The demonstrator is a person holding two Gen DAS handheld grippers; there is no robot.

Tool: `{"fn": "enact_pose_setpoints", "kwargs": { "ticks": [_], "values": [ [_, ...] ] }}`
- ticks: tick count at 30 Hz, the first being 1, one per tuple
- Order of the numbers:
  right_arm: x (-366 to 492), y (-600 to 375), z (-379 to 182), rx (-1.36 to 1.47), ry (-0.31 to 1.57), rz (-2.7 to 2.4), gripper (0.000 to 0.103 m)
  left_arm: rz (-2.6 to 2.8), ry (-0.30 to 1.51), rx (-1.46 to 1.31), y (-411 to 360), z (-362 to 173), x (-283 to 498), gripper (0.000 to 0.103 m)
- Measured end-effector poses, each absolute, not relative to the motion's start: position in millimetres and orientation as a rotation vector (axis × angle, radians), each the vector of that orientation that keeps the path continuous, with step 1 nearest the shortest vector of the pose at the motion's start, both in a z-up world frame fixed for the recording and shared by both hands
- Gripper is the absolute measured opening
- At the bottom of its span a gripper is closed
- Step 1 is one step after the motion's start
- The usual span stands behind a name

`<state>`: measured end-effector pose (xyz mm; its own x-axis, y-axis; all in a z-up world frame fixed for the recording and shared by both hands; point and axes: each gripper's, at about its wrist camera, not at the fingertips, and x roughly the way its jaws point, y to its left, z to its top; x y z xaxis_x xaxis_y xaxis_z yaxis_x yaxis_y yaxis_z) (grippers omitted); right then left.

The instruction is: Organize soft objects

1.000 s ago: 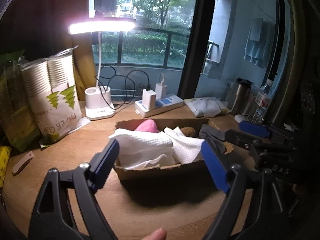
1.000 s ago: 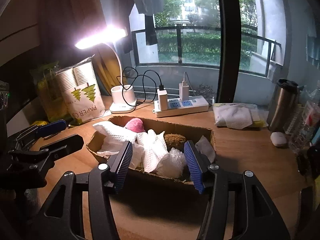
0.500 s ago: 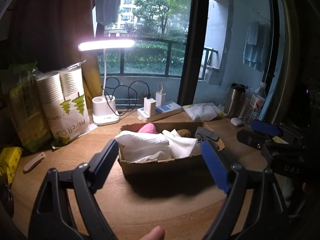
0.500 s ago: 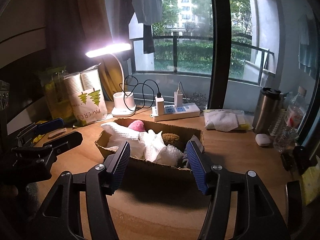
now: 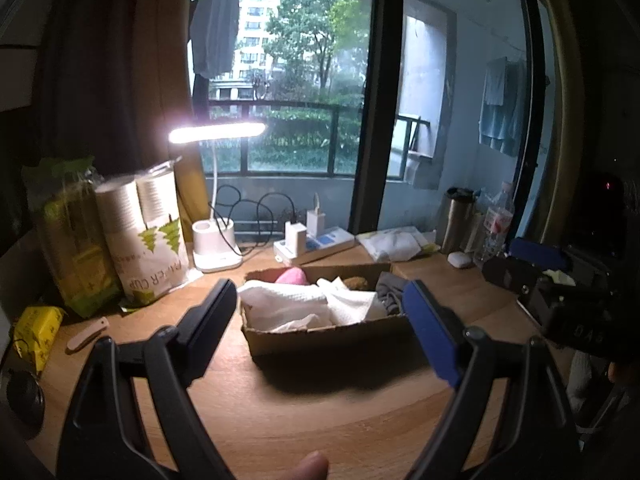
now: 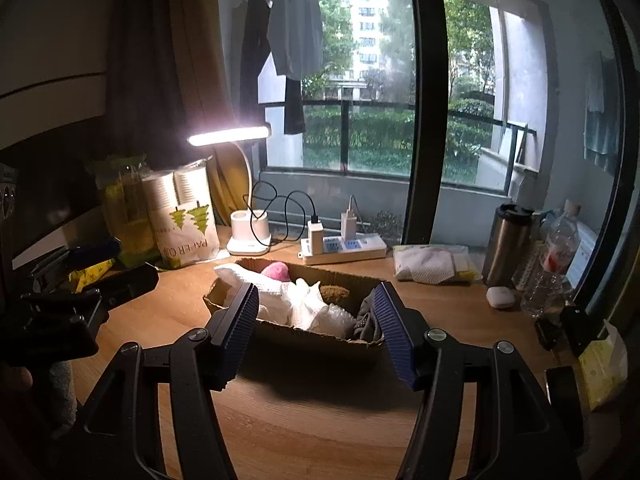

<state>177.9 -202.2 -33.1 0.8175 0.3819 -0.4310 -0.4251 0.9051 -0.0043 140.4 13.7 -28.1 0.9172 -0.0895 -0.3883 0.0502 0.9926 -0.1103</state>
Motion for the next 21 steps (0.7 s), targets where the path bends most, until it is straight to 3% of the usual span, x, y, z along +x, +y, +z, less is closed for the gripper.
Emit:
{"fn": "enact_pose_setpoints", "kwargs": {
  "ticks": [6,10,12,13,14,21],
  "values": [
    [158,-207,-18,-0.100,0.390,0.426,0.075,-0.072,0.359,-0.088,10,-13,122,0.087],
    [144,-212,-6,-0.090,0.356,0.410,0.075,-0.074,0.318,-0.087,10,0,106,0.087],
    [137,-216,1,-0.081,0.337,0.398,0.077,-0.069,0.294,-0.083,10,7,97,0.091],
    [134,-217,3,-0.080,0.331,0.392,0.080,-0.065,0.282,-0.082,10,10,92,0.100],
    [130,-218,5,-0.082,0.324,0.384,0.083,-0.063,0.268,-0.084,11,13,87,0.102],
    [103,-226,26,-0.084,0.263,0.358,0.084,-0.051,0.211,-0.078,12,33,65,0.102]
  ]
}}
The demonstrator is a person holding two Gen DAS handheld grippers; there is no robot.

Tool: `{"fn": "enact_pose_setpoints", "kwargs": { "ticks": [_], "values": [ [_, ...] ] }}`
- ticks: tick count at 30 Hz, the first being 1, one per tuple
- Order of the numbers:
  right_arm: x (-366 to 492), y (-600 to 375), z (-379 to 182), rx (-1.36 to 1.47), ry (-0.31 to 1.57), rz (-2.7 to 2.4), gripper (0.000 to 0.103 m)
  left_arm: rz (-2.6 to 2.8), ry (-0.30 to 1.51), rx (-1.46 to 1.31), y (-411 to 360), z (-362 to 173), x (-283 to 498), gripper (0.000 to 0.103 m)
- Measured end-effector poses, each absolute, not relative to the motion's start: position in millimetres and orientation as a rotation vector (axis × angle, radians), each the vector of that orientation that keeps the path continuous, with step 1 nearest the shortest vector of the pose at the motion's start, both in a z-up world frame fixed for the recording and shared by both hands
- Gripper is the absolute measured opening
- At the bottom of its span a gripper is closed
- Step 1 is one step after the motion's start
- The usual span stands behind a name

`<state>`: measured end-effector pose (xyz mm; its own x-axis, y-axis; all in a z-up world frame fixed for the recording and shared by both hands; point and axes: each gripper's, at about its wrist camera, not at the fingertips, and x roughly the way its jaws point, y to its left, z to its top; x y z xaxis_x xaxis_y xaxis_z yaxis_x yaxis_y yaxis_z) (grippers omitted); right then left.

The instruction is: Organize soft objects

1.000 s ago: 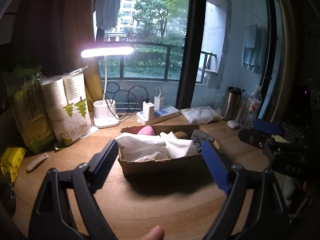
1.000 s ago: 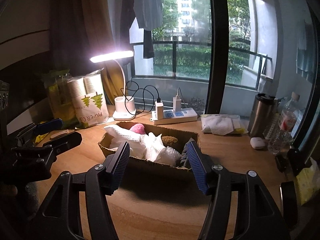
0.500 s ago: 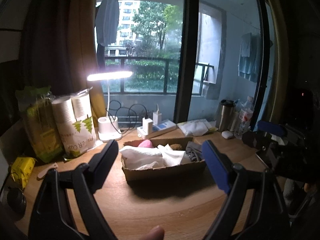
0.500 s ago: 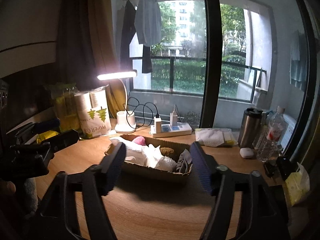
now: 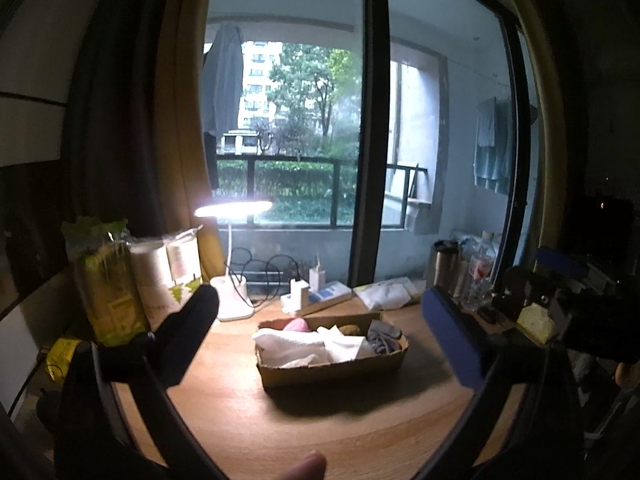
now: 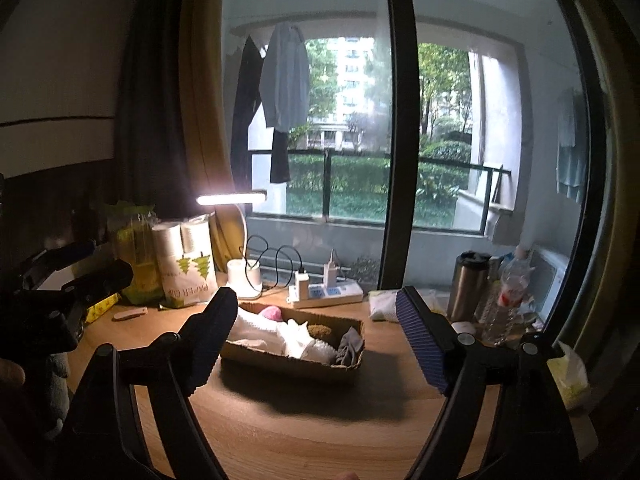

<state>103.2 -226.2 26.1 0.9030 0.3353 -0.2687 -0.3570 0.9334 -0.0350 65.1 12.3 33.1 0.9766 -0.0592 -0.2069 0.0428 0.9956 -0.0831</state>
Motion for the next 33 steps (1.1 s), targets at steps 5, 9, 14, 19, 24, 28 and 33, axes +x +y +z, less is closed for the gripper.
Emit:
{"fn": "enact_pose_setpoints", "kwargs": {
  "ticks": [5,9,14,19,24,28,33],
  "values": [
    [98,-232,35,-0.081,0.248,0.335,0.084,-0.054,0.205,-0.073,11,42,61,0.102],
    [95,-233,39,-0.077,0.236,0.322,0.084,-0.030,0.213,-0.080,14,47,61,0.102],
    [95,-235,42,-0.067,0.228,0.314,0.084,0.008,0.206,-0.087,20,51,59,0.102],
    [96,-236,43,-0.067,0.228,0.316,0.084,0.022,0.199,-0.086,20,52,58,0.102],
    [96,-237,42,-0.063,0.227,0.312,0.084,0.012,0.196,-0.083,16,52,58,0.102],
    [97,-240,43,-0.057,0.223,0.304,0.084,0.014,0.189,-0.083,16,54,58,0.102],
    [97,-242,45,-0.056,0.214,0.302,0.084,0.022,0.173,-0.077,15,55,57,0.102]
  ]
}}
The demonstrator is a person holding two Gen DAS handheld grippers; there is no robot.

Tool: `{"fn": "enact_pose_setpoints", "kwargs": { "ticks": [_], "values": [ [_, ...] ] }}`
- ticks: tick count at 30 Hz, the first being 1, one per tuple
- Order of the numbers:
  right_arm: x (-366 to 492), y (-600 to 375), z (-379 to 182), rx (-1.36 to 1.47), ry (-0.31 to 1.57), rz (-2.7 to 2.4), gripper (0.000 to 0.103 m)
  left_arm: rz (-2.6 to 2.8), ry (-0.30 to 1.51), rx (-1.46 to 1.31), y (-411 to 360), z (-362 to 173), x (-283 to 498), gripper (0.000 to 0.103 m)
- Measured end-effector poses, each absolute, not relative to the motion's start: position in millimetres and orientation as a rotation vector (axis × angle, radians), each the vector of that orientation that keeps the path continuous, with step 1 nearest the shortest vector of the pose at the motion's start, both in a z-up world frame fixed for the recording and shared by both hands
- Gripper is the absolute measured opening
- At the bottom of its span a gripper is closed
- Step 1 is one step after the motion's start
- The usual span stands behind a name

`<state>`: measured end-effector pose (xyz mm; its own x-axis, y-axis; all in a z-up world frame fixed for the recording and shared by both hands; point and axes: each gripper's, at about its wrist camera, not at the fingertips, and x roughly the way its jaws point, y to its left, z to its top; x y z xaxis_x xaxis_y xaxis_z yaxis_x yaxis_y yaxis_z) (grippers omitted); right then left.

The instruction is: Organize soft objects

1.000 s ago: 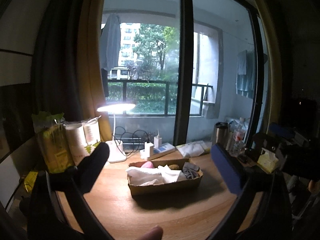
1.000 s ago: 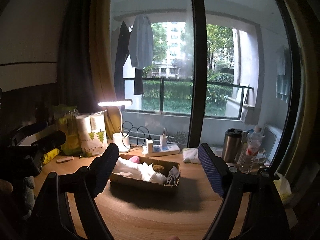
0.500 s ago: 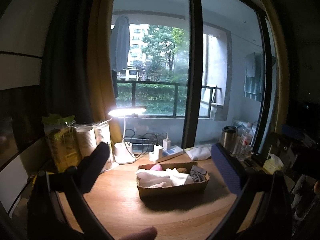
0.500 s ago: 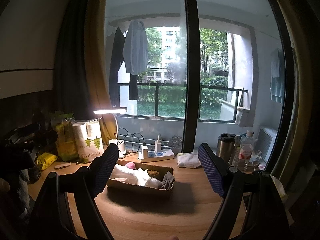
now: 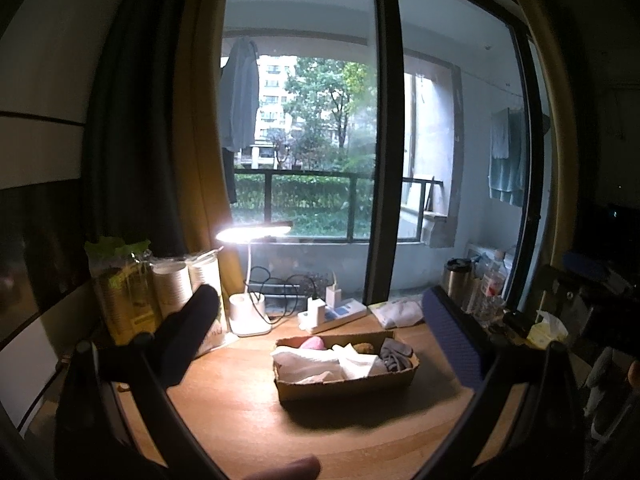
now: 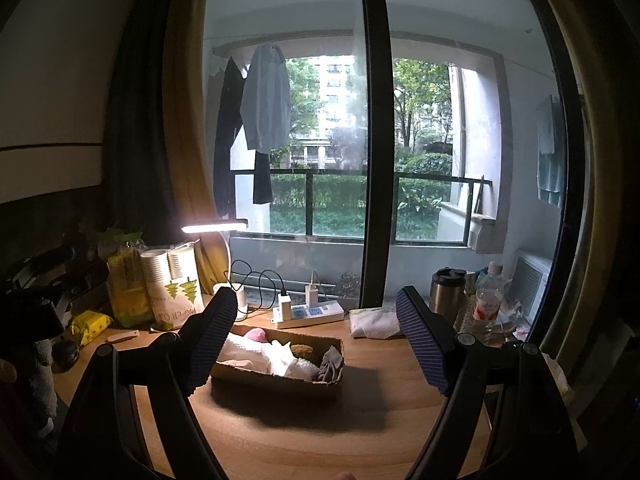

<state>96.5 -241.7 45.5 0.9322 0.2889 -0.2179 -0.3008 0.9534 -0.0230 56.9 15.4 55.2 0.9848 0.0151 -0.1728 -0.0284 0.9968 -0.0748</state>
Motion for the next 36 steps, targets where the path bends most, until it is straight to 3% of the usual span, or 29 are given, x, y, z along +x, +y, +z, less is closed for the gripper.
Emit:
{"fn": "enact_pose_setpoints", "kwargs": {
  "ticks": [36],
  "values": [
    [98.5,-241.7,45.4,-0.060,0.211,0.301,0.084,-0.008,0.166,-0.056,14.1,54.1,59.1,0.102]
  ]
}}
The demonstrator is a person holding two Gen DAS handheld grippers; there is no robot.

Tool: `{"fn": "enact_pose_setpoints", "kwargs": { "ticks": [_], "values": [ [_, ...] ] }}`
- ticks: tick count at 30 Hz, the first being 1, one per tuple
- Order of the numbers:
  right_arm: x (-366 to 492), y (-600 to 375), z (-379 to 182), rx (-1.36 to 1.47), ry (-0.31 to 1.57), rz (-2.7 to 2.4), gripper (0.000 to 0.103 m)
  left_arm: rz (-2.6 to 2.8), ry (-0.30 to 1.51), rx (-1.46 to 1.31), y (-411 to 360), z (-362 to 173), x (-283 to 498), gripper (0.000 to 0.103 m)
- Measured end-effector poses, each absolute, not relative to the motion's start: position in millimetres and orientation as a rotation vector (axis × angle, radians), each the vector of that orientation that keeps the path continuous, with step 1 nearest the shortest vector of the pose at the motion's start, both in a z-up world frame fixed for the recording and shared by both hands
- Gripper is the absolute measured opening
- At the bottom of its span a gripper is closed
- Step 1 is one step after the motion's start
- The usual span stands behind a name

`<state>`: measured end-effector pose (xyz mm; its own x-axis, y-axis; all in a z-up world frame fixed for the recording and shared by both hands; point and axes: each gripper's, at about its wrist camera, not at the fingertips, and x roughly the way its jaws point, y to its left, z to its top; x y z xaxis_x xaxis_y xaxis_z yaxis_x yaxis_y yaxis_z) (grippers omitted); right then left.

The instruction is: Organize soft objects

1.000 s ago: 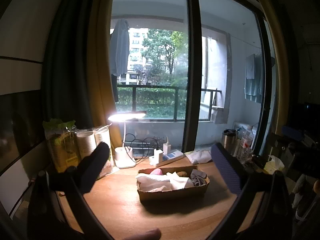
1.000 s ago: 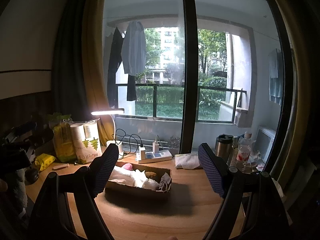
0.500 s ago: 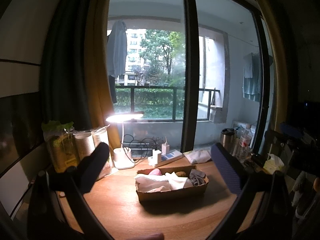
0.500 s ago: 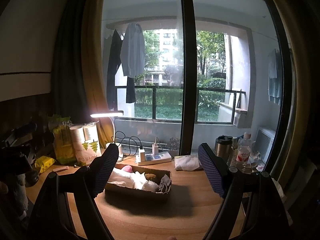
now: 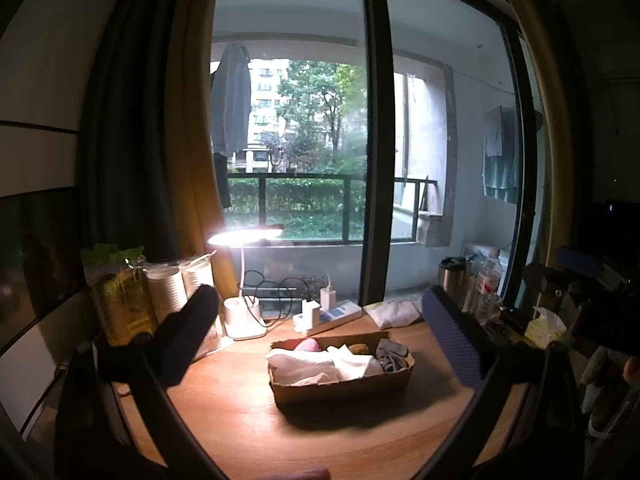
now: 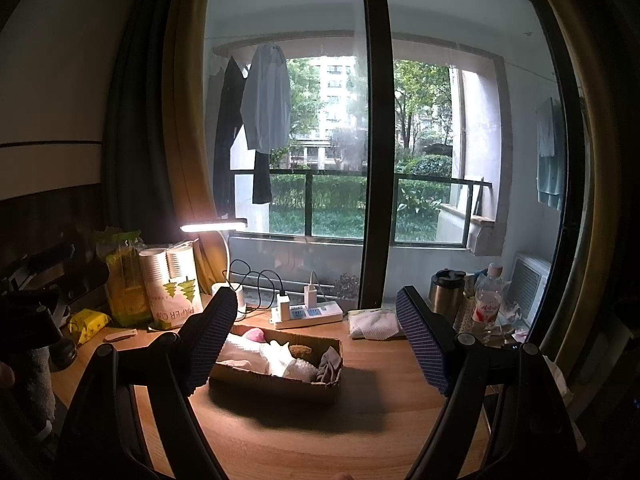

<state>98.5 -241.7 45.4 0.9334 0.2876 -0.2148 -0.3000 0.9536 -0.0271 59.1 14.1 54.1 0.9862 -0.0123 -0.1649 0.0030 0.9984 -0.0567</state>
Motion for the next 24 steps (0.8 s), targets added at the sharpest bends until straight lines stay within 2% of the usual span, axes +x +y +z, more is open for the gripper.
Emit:
{"fn": "enact_pose_setpoints", "kwargs": {
  "ticks": [24],
  "values": [
    [97.3,-241.4,44.3,-0.070,0.215,0.302,0.084,-0.012,0.167,-0.062,12.1,53.6,59.3,0.102]
  ]
}}
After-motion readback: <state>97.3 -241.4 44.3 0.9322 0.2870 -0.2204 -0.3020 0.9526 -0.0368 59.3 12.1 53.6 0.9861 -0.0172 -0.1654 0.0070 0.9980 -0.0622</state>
